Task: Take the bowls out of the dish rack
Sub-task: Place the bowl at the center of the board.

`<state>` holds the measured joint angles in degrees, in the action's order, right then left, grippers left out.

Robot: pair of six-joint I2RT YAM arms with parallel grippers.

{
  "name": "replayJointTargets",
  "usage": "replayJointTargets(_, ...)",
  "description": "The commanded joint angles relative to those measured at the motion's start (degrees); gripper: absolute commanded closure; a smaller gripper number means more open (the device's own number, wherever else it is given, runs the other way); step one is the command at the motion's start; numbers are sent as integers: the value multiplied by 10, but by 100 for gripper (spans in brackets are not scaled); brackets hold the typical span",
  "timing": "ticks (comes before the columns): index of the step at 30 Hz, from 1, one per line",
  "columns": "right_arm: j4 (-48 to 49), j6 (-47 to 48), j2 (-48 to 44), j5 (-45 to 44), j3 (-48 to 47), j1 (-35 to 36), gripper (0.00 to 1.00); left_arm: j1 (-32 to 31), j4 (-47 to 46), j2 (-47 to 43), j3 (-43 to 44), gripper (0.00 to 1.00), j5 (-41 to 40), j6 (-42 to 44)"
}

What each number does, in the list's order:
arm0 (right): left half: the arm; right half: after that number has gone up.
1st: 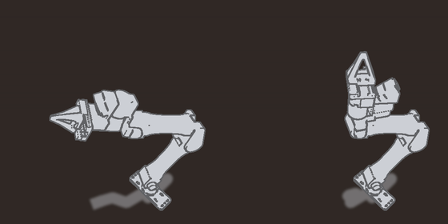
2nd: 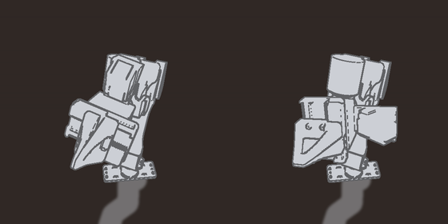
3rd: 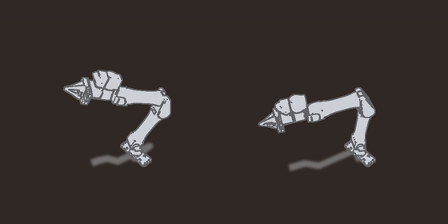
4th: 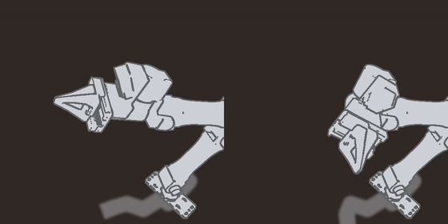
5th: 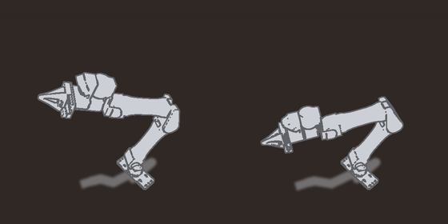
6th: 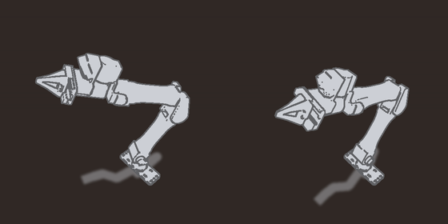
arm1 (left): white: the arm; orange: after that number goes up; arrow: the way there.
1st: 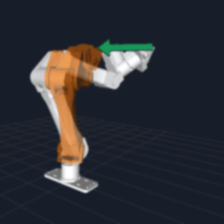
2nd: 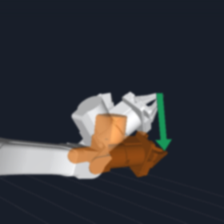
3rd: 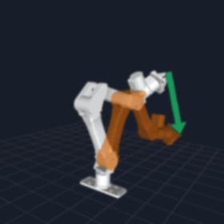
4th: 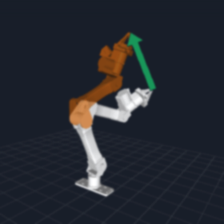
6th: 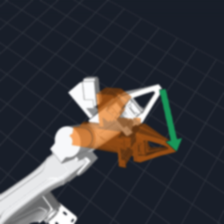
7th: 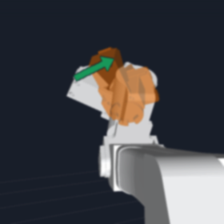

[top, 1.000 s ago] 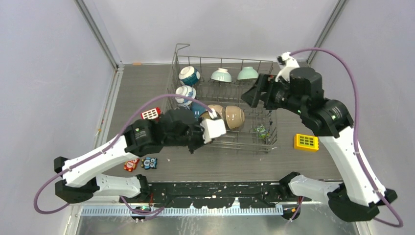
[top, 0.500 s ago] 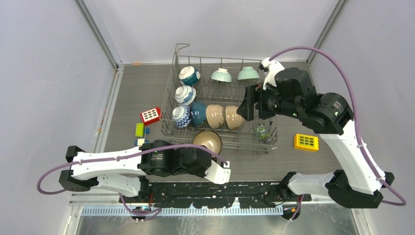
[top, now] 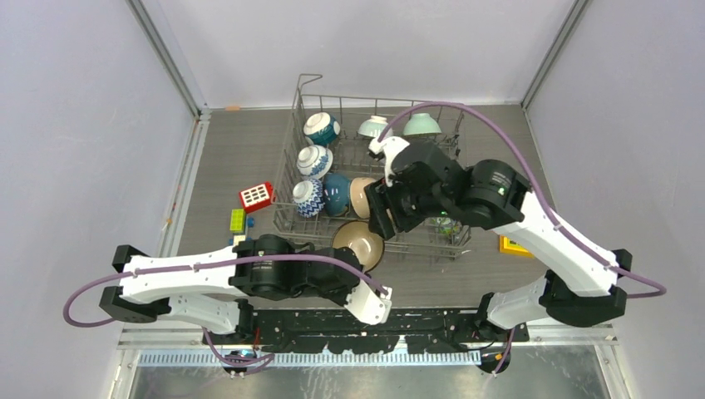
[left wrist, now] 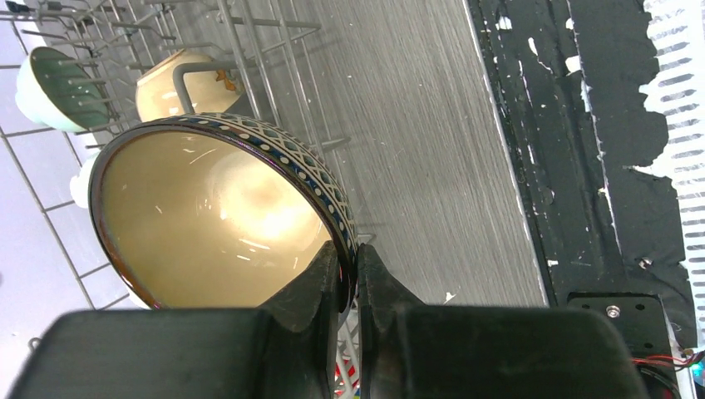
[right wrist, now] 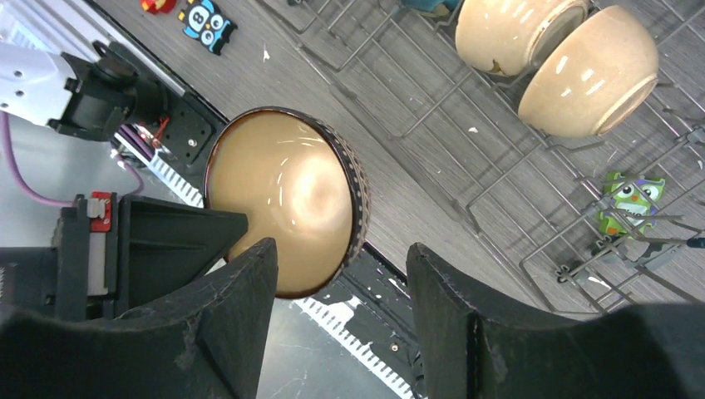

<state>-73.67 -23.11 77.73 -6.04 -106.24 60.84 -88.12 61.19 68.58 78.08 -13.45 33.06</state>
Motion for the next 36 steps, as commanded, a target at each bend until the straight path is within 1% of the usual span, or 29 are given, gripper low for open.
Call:
replayJointTargets(1,-6,-5,20,-51,-35,28,39,-7,14,-12,46,100,6,24)
replayJointTargets(5,-22,0,36,-69,-44,43,43,-8,58,-5,68,100,37,11)
replayJointTargets(8,-35,5,48,-77,-50,51,46,-8,74,-1,78,100,51,-2)
replayJointTargets(16,-50,8,72,-62,-66,69,48,-8,61,-18,84,100,63,-6)
replayJointTargets(31,-12,-5,71,-26,-1,72,56,-8,60,-23,90,100,58,-2)
replayJointTargets(36,-4,-7,72,-23,12,72,61,-9,58,-23,86,100,54,-3)
